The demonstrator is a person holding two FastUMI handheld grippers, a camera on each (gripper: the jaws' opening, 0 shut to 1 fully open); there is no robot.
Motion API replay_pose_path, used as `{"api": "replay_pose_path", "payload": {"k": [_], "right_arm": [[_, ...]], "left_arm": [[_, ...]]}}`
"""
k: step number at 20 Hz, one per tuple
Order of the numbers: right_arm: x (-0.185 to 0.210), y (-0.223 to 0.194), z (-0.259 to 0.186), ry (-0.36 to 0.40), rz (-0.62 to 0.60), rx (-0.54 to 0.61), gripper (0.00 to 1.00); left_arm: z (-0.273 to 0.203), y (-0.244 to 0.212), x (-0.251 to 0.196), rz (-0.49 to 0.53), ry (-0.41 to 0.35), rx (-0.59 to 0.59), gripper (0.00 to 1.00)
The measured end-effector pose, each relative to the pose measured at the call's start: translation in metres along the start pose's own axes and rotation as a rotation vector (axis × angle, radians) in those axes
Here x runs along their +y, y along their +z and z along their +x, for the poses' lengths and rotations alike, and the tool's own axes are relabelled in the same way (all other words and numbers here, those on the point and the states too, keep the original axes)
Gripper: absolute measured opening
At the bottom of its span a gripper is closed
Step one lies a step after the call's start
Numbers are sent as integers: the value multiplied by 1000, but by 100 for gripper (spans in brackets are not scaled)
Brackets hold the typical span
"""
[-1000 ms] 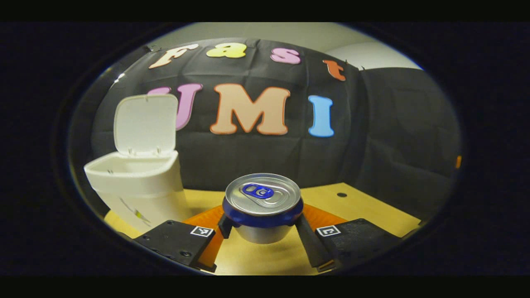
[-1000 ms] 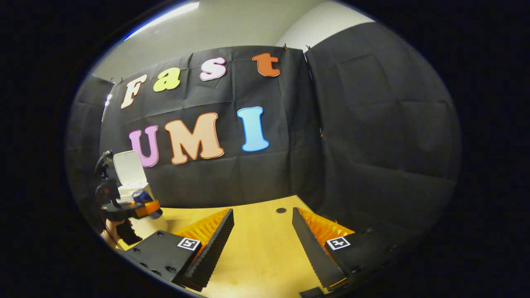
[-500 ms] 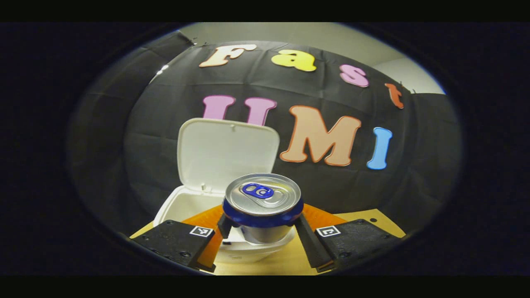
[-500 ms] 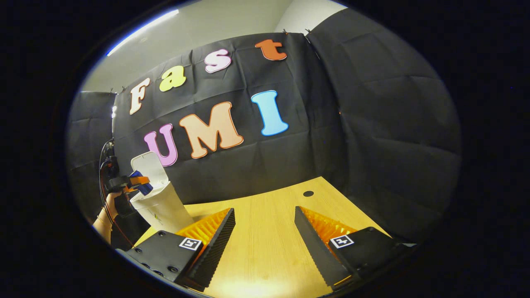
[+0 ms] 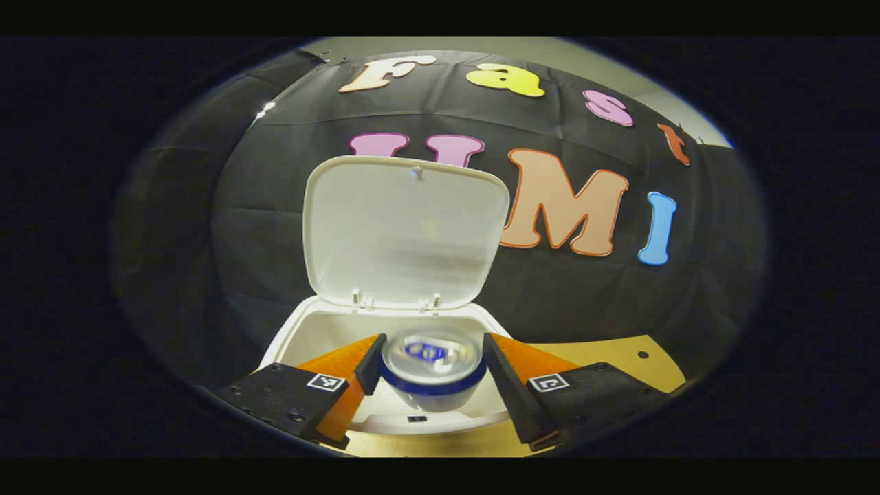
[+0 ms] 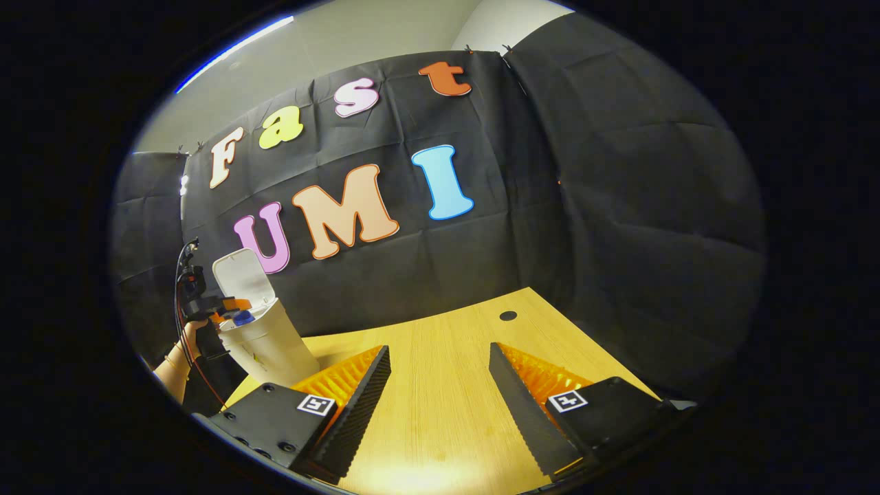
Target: Press the lid of the desktop garbage bin to open it, pick up the crumpled paper on the desktop and throw it into the bin, then pick up the pop can on the desktop and drop it into the bin, and finally close the garbage bin lid.
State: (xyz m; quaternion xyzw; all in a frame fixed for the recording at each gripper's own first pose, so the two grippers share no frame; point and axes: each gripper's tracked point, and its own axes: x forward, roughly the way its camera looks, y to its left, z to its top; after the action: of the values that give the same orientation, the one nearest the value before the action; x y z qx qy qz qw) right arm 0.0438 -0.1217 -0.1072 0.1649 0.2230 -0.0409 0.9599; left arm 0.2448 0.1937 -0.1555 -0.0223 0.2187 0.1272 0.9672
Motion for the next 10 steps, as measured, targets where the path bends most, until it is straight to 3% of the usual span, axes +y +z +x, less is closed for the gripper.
{"api": "replay_pose_path", "payload": {"k": [2,4,5,10], "right_arm": [[-3,0,-1,-5,-1,-2,96],[-4,1,0,-4,5,-1,96],[-5,1,1,-7,8,-1,96],[5,4,6,3,-39,-12,96]], "left_arm": [[-3,8,2,-6,8,-24,88],[-10,26,3,11,9,-57,88],[-14,41,2,20,1,-82,84],[-25,140,-10,78,-34,-201,87]]}}
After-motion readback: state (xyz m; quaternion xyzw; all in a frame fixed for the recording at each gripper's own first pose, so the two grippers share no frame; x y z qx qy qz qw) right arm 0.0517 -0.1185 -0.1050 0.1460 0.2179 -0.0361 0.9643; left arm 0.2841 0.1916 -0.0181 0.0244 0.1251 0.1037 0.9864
